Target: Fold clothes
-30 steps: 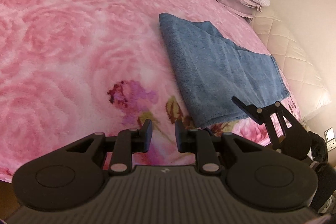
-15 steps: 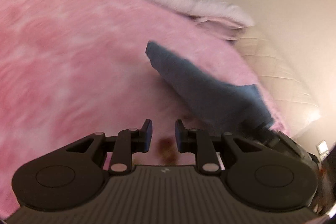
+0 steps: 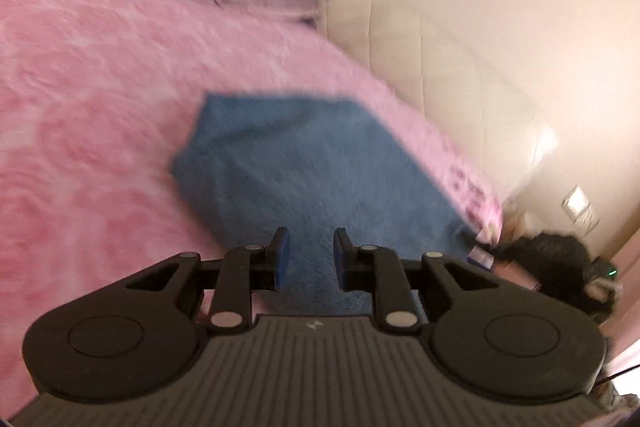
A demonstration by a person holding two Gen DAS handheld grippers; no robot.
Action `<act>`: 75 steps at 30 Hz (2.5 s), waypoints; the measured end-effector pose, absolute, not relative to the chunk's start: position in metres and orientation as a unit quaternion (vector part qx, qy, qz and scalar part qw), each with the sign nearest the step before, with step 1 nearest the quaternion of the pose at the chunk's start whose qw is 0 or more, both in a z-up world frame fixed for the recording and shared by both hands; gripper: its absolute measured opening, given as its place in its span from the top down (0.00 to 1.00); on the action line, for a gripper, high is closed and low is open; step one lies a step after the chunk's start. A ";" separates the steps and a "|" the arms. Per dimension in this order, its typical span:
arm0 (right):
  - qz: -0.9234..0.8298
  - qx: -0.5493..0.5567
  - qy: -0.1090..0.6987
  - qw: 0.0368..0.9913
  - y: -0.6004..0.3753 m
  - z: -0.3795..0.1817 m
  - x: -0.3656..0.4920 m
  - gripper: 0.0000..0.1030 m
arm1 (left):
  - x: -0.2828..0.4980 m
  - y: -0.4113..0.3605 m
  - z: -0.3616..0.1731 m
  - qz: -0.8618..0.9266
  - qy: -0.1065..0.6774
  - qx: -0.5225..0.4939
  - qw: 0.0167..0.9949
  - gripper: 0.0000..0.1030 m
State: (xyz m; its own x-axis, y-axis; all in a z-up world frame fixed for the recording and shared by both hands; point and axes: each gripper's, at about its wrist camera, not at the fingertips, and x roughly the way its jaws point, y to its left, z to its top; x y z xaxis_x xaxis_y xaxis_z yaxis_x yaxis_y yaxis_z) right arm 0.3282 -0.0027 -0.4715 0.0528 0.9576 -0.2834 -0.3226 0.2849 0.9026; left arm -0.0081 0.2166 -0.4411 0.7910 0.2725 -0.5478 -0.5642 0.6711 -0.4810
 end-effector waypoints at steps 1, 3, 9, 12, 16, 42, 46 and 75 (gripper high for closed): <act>0.500 0.327 0.470 0.649 -0.001 -0.470 0.327 0.55 | -0.005 0.214 -0.444 0.233 0.225 -0.326 0.888 0.83; 0.504 0.303 0.457 0.667 0.006 -0.464 0.323 0.43 | -0.002 0.210 -0.449 0.234 0.225 -0.321 0.890 0.83; 0.520 0.252 0.409 0.707 0.017 -0.442 0.310 0.90 | -0.002 0.216 -0.443 0.231 0.217 -0.337 0.886 0.83; 0.496 0.249 0.414 0.721 0.007 -0.445 0.305 0.90 | -0.003 0.221 -0.434 0.232 0.215 -0.329 0.890 0.82; 0.458 0.243 0.465 0.718 0.007 -0.476 0.311 0.76 | 0.000 0.236 -0.442 0.246 0.226 -0.346 0.877 0.82; 0.469 0.193 0.520 0.688 0.019 -0.462 0.379 0.77 | 0.015 0.222 -0.481 0.155 0.229 -0.472 0.837 0.80; 0.448 0.234 0.512 0.694 0.005 -0.467 0.403 0.75 | 0.034 0.198 -0.488 0.133 0.256 -0.450 0.845 0.81; 0.497 0.162 0.446 0.726 -0.021 -0.470 0.320 0.93 | -0.006 0.314 -0.514 0.110 0.172 -0.493 0.846 0.84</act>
State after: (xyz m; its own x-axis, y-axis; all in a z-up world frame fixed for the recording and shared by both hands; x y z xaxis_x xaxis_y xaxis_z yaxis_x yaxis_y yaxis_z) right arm 0.3203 -0.0210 -0.4699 0.1076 0.8666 -0.4873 -0.5777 0.4534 0.6787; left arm -0.0063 0.3141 -0.5139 0.9170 0.0162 -0.3985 -0.3546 0.4903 -0.7961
